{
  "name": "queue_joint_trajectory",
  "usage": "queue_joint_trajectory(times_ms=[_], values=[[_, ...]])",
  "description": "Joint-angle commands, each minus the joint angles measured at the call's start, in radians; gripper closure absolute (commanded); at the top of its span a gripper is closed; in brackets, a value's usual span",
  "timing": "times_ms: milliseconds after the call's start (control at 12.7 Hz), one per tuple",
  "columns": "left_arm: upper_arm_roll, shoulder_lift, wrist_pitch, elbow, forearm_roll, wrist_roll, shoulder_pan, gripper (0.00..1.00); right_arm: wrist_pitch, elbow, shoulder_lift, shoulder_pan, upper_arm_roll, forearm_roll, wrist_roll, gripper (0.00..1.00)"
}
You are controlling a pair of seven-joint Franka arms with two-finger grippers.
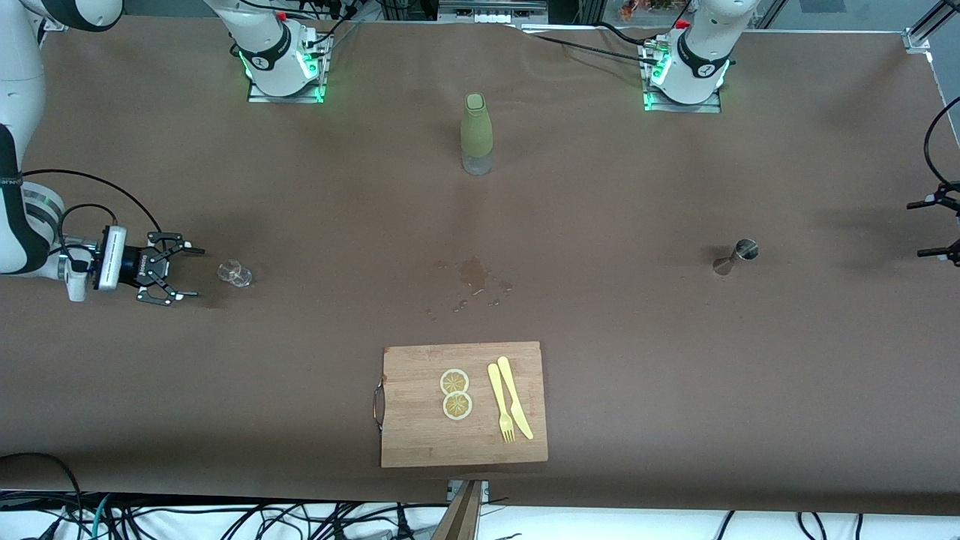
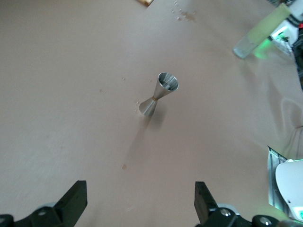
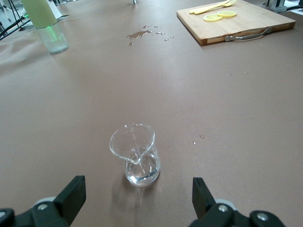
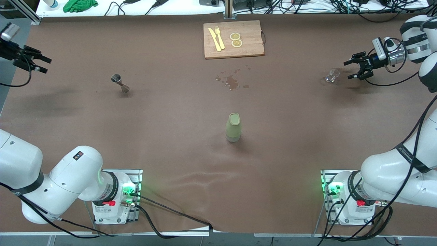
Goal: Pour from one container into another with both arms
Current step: 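Lower the right gripper to the glass cup while the left gripper reaches the jigger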
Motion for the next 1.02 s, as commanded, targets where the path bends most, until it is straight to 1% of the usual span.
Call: queue_joint_trajectory(times_ms=[0,235,392,628,863,942], values=[[-0.015,0.07,-0.016,0.023,-0.058,0.125,0.001,0.0,0.007,0.013,0.019,0.028,0.007,0.01,-0.023,0.0],[-0.015,0.142,-0.013,0.012,-0.113,0.277,-0.024,0.0,0.013,0.013,0.031,0.062,0.007,0.01,-0.021,0.0],[-0.015,0.189,0.002,-0.002,-0.121,0.326,-0.039,0.0,0.015,0.013,0.044,0.068,0.007,0.007,-0.021,0.0],[-0.017,0.271,0.022,-0.005,-0.166,0.43,-0.047,0.0,0.015,0.013,0.05,0.088,0.007,0.004,-0.018,0.0],[-0.015,0.315,0.022,-0.023,-0.224,0.55,-0.065,0.0,0.027,0.013,0.056,0.093,0.007,0.003,-0.017,0.02],[-0.015,0.337,0.022,-0.023,-0.245,0.582,-0.071,0.0,0.029,0.014,0.056,0.093,0.007,0.001,-0.015,0.12]])
